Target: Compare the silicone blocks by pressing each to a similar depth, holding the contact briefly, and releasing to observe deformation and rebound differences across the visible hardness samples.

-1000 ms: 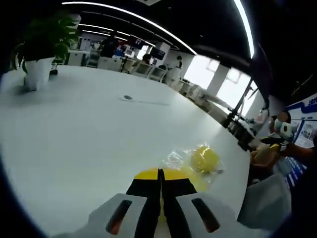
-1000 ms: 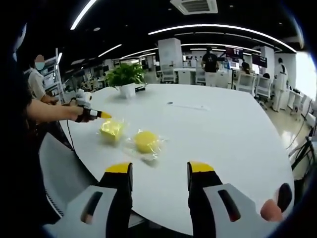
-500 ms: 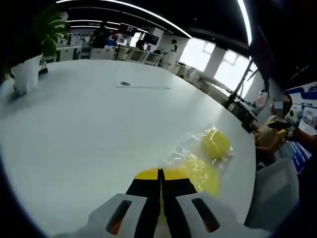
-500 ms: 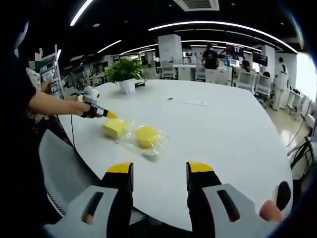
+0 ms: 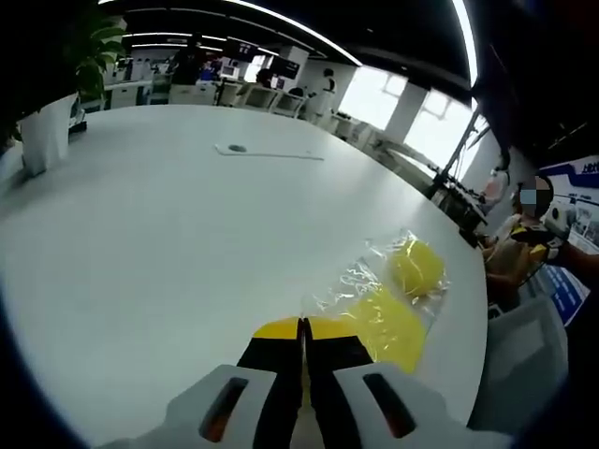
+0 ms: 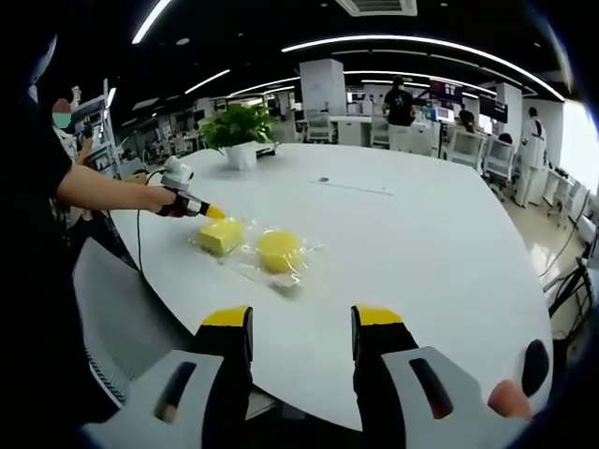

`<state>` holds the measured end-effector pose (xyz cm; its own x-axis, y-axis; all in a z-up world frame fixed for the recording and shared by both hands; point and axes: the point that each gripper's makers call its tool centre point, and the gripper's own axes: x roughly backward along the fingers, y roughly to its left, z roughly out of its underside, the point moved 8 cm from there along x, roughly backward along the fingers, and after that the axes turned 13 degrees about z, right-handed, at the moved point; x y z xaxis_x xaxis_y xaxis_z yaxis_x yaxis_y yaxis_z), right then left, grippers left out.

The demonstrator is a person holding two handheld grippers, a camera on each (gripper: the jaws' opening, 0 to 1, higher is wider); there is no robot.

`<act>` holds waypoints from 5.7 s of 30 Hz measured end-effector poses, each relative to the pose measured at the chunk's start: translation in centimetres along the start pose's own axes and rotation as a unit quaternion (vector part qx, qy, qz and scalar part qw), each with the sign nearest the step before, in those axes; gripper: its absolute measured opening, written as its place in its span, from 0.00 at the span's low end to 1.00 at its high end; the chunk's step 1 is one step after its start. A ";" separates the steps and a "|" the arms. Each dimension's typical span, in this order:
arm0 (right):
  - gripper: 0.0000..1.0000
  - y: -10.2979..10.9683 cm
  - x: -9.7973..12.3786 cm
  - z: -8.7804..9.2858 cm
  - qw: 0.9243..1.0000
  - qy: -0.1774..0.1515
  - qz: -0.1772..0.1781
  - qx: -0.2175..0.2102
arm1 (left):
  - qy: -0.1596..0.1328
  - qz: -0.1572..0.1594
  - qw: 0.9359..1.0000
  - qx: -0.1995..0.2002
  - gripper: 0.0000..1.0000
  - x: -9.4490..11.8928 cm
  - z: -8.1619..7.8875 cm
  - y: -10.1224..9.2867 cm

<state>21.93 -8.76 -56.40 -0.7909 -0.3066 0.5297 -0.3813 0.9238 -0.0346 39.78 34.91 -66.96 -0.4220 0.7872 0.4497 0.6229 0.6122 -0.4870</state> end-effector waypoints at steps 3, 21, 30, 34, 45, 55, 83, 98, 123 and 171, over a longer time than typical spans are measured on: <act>0.38 0.0 -0.1 0.0 1.000 0.002 -0.001 0.003 | 0.001 -0.005 1.000 -0.002 0.00 0.1 -0.1 0.0; 0.36 -0.2 -0.2 0.2 1.000 0.008 0.002 0.019 | -0.014 -0.061 0.998 0.017 0.00 3.3 0.7 -0.4; 0.35 0.0 -0.4 0.0 1.000 0.004 -0.007 0.025 | -0.059 -0.086 0.994 0.031 0.00 4.7 0.1 -0.4; 0.34 -0.1 -0.4 -0.1 1.000 0.004 -0.005 0.027 | -0.076 -0.108 0.991 0.032 0.07 5.5 -0.7 -0.9; 0.34 0.1 -0.9 -0.1 0.999 -0.001 -0.010 0.039 | -0.078 -0.093 0.989 -0.080 0.15 5.9 -4.7 -4.6; 0.34 0.2 -1.2 -0.5 0.999 -0.010 -0.016 0.037 | -0.064 -0.069 0.985 -0.146 0.21 5.5 -5.8 -7.0; 0.34 0.7 -2.1 -1.3 0.998 -0.027 -0.034 0.046 | -0.108 -0.024 0.961 -0.254 0.28 9.8 -8.9 -11.7; 0.35 0.4 -2.0 -2.0 0.998 -0.033 -0.028 0.051 | -0.133 -0.018 0.952 -0.276 0.32 13.1 -8.2 -13.9; 0.40 -0.1 -0.9 -2.5 0.997 -0.054 -0.010 0.052 | -0.112 -0.058 0.959 -0.253 0.48 15.8 -3.2 -15.2; 0.39 -0.3 -1.2 -3.4 0.994 -0.047 -0.021 0.101 | -0.133 -0.054 0.980 -0.139 0.46 13.9 -2.5 -15.2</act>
<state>24.68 -7.88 -54.13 -0.8100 -0.3732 0.4524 -0.4957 0.8479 -0.1880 26.10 36.42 -51.43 -0.6291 0.7332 0.2581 0.7049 0.6781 -0.2080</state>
